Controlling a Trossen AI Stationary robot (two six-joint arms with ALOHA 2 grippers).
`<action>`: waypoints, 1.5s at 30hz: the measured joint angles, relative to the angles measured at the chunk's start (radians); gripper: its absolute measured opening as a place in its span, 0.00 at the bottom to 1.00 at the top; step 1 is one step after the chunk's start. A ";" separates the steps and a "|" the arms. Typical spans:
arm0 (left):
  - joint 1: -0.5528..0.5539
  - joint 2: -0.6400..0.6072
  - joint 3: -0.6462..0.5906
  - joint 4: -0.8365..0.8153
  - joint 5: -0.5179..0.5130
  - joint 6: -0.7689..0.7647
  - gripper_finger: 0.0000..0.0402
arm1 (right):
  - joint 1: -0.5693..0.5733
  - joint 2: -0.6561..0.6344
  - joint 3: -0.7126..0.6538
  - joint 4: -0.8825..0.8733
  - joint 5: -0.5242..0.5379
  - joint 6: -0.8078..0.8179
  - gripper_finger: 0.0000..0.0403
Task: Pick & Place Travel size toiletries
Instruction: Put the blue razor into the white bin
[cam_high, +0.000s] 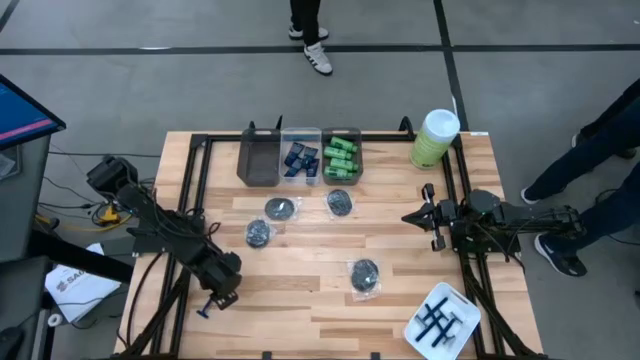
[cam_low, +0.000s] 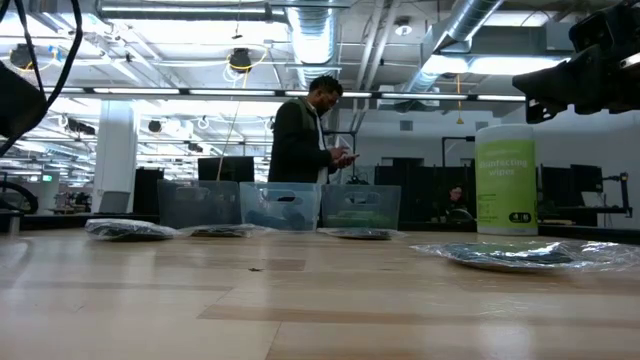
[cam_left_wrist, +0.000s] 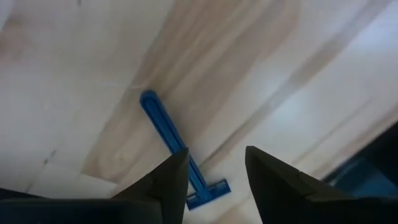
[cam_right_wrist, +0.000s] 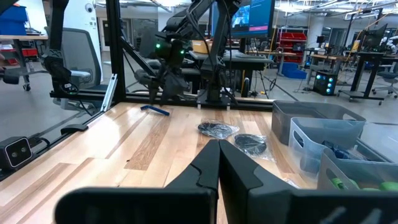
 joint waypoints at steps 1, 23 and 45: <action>0.000 0.011 0.000 0.000 -0.001 0.000 0.39 | 0.000 0.000 0.000 0.000 0.000 0.000 0.00; 0.013 0.091 0.000 -0.021 0.028 -0.009 0.24 | 0.000 0.000 0.000 0.000 0.000 0.000 0.00; -0.029 -0.012 0.006 -0.084 -0.062 -0.024 0.35 | 0.000 0.000 0.000 0.000 0.000 0.000 0.00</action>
